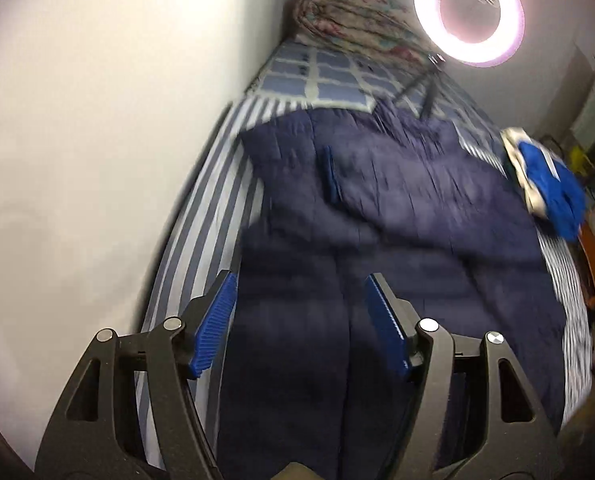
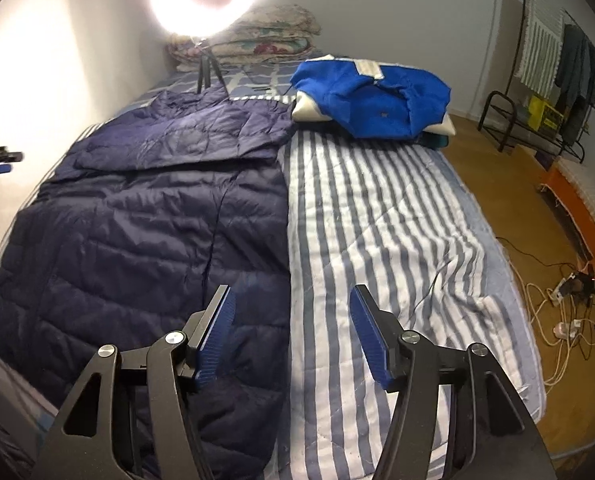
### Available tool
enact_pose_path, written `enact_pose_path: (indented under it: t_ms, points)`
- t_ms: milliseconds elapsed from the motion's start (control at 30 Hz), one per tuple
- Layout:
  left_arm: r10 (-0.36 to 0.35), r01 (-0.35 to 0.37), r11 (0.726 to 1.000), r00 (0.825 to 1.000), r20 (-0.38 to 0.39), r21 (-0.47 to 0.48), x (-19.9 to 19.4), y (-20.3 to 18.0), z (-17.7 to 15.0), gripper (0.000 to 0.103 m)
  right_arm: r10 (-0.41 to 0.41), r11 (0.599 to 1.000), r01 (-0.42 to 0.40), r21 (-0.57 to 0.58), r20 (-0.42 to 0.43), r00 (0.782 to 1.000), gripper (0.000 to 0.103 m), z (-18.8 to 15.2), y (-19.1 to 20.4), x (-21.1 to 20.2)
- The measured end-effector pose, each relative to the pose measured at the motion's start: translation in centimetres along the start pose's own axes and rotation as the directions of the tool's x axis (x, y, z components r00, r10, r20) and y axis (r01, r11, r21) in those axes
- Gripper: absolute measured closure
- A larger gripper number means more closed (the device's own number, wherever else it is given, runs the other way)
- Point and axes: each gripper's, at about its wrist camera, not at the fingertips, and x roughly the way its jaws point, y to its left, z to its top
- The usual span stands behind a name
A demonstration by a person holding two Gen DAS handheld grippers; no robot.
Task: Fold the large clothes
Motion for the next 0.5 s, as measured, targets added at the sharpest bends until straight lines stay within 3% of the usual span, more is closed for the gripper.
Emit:
enact_pose_path:
  t_ms: [100, 233, 333, 500]
  points:
    - [0.004, -0.004, 1.0, 0.999, -0.049, -0.007, -2.2, 0.9, -4.7, 0.034, 0.056, 0.998, -0.056, 0.016, -0.031, 0.998, 0.044, -1.2, -0.6, 0.2]
    - [-0.018, 0.005, 0.995, 0.991, -0.135, -0.096, -2.4, 2.7, -10.0, 0.034, 0.126, 0.991, -0.121, 0.062, -0.079, 0.989, 0.044, -2.6, -2.0, 0.7]
    - [-0.021, -0.002, 0.992, 0.982, -0.189, -0.124, -1.6, 3.5, -13.0, 0.034, 0.202, 0.973, -0.183, 0.137, -0.14, 0.969, 0.044, -3.6, -3.6, 1.8]
    - [-0.03, -0.014, 0.985, 0.968, -0.249, -0.173, -0.6, 4.8, -16.8, 0.034, 0.256, 0.951, -0.216, 0.222, -0.174, 0.951, 0.044, -5.3, -5.0, 2.5]
